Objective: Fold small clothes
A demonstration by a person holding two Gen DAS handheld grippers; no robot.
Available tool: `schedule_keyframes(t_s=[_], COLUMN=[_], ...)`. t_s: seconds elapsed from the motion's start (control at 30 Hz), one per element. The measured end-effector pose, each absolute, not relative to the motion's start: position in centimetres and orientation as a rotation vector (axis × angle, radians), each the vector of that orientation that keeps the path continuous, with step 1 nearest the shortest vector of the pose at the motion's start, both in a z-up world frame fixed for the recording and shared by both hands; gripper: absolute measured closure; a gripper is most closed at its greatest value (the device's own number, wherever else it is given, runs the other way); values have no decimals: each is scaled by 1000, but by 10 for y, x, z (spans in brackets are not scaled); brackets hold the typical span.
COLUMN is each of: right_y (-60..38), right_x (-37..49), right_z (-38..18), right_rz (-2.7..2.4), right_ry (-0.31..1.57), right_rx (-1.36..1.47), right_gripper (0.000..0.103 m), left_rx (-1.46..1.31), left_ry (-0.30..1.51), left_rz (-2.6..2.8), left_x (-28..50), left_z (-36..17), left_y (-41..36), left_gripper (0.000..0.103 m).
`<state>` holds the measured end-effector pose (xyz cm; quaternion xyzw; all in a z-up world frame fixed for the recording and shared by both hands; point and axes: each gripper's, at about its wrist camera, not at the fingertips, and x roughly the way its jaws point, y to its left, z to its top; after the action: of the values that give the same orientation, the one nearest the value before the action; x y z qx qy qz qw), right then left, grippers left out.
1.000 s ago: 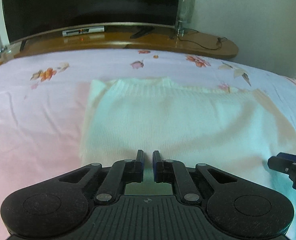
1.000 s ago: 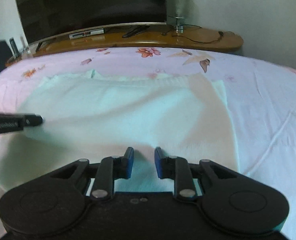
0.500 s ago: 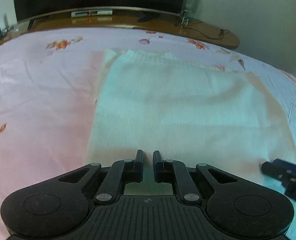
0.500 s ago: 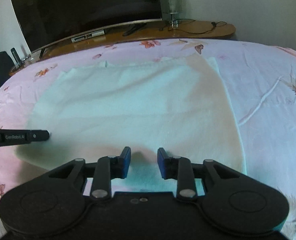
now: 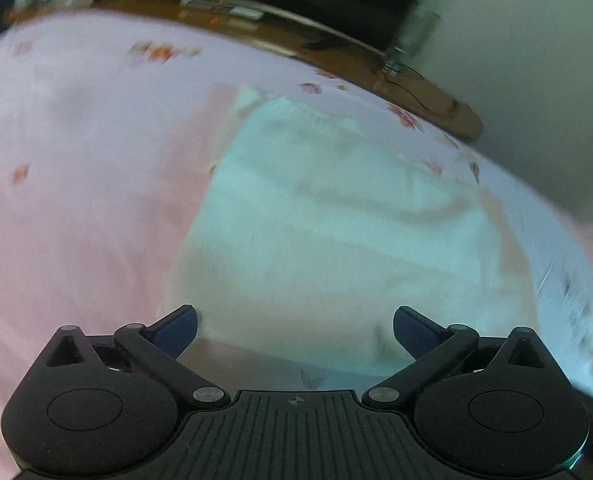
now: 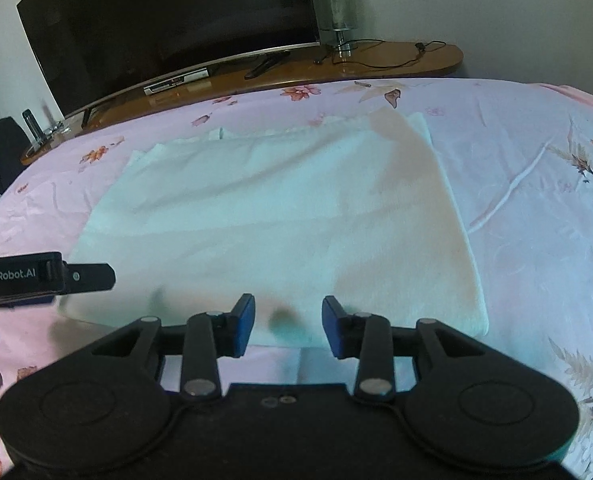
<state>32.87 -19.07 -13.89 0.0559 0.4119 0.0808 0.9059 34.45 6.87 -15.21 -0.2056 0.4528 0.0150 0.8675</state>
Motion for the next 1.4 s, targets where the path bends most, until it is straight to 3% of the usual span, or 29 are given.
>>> schedule_keyframes(t_s=[0.27, 0.53, 0.73, 1.1, 1.4], right_y=[-189, -206, -218, -209, -248], right_x=[327, 332, 327, 331, 376], right_z=[-140, -163, -150, -150, -135], right_rz=[144, 78, 96, 123, 61], right_ry=[839, 880, 840, 836, 795], right_rx=[85, 41, 130, 80, 70], right_gripper=[69, 72, 67, 68, 66], left_rx=[-525, -386, -526, -661, -413], left_ry=[977, 961, 958, 935, 885], left_rz=[56, 32, 45, 68, 52], left_x=[338, 334, 333, 338, 359], left_z=[-175, -175, -175, -172, -127], left_y=[76, 63, 76, 82, 89], left_gripper=[0, 0, 0, 0, 0])
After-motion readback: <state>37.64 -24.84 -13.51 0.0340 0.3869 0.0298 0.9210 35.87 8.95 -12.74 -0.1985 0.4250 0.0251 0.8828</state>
